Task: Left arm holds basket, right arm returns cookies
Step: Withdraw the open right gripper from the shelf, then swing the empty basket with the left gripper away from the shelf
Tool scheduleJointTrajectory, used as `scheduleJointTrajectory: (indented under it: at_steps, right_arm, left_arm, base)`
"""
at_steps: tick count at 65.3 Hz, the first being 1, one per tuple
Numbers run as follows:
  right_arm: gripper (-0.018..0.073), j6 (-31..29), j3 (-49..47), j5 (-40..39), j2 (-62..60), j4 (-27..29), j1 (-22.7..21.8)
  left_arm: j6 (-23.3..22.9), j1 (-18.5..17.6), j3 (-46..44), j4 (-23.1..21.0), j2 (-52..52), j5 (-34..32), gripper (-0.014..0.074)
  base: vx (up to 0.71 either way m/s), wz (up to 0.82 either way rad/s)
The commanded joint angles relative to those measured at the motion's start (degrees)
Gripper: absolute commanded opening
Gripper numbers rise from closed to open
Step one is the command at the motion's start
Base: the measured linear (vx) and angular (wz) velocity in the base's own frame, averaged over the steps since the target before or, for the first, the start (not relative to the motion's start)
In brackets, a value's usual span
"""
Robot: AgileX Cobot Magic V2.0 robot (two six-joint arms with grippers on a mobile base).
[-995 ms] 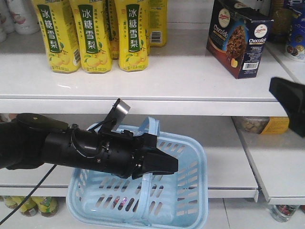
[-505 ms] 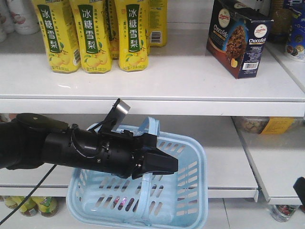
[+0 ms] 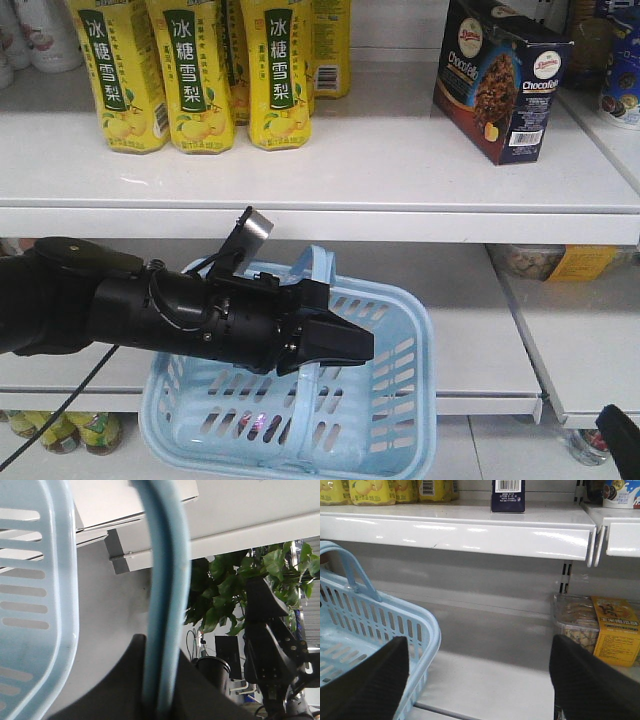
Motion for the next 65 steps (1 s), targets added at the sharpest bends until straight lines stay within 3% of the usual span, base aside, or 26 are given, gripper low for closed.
scheduleJointTrajectory:
  at_steps: [1, 9, 20, 65]
  right_arm:
    - [0.0465, 0.0, -1.5, -4.3, 0.6, -0.2, -0.3]
    - [0.0293, 0.0, -1.5, -3.8, 0.6, 0.1, -0.3]
    - [-0.0012, 0.0, -1.5, -3.6, 0.6, 0.1, -0.3]
    - [-0.0008, 0.1, -1.5, -3.9, 0.6, 0.1, -0.3]
  left_arm:
    - [1.2, 0.6, -1.8, -5.0, -2.4, -2.0, -0.0006]
    - [1.2, 0.6, -1.8, -5.0, -2.4, -2.0, -0.0006]
    - [1.2, 0.6, -1.8, -5.0, -2.4, -2.0, -0.0006]
    - [1.2, 0.6, -1.8, -5.0, -2.4, -2.0, -0.0006]
  base:
    - [0.00, 0.00]
    - [0.00, 0.00]
    - [0.00, 0.00]
    - [0.00, 0.00]
